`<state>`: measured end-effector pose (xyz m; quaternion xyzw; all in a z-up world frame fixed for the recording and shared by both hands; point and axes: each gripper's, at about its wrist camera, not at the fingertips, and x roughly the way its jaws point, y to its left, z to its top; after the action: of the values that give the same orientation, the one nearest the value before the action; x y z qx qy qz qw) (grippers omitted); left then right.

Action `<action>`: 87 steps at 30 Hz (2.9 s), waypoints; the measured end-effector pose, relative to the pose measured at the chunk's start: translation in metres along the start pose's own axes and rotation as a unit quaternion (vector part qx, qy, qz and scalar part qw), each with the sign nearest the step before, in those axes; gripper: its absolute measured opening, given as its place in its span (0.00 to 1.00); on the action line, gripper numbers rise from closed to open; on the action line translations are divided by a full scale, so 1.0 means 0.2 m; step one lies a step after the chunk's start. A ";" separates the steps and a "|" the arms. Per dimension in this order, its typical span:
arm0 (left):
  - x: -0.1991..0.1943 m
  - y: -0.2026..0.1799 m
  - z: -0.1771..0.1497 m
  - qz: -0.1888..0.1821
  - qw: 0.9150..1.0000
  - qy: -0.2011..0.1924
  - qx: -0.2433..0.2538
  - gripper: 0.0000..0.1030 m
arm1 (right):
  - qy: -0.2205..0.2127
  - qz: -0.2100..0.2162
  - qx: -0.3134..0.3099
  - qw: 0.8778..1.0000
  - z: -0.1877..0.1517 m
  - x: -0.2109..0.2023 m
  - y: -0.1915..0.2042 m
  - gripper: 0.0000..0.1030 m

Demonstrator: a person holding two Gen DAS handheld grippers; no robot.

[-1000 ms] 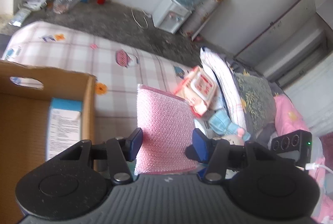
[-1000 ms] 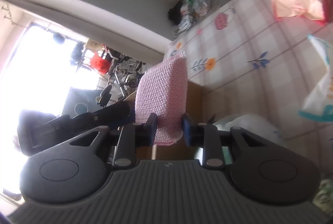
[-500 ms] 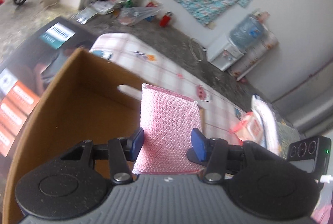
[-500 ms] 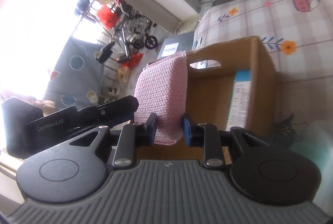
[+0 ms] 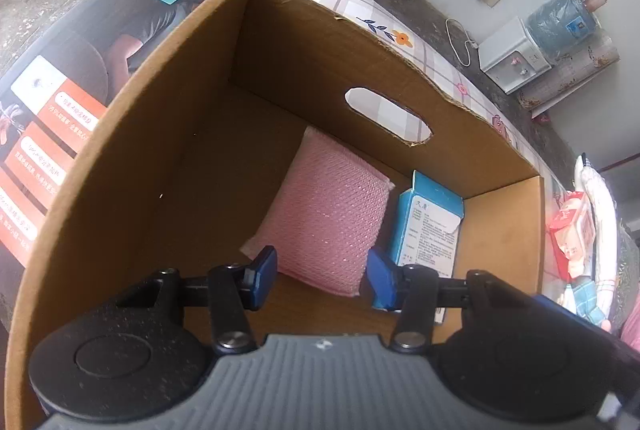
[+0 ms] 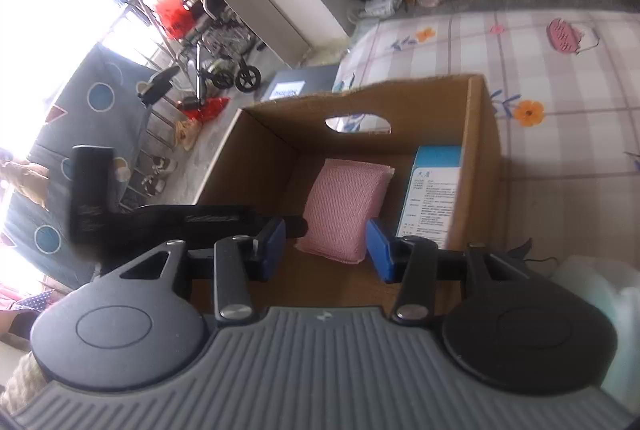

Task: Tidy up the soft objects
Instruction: 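Lower the pink sponge into the cardboard box beside the blue box and open the left tool, then move both tools back toward the remaining items on the bed, then grasp the white cotton swab bag on the bed with the left tool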

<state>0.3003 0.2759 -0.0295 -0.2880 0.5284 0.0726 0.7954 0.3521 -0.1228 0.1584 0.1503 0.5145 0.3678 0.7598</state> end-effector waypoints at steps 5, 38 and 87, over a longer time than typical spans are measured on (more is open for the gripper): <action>0.04 -0.09 0.04 0.037 0.999 -0.021 0.007 0.49 | -0.042 0.021 -0.002 0.999 -0.07 -0.25 -0.07 0.44; -0.24 -0.37 -0.13 -0.026 0.993 -0.115 0.028 0.89 | -0.255 -0.142 0.137 0.947 -0.40 -1.49 -0.95 0.60; 0.83 -1.74 -0.44 0.040 0.957 0.098 0.269 0.45 | -0.088 -0.165 0.149 0.971 -0.03 -0.71 -1.59 0.48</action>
<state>0.4480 -0.0878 -0.0672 -0.0480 0.6148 -0.0688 0.7842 0.4470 -0.4421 0.0589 0.2064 0.5124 0.1422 0.8213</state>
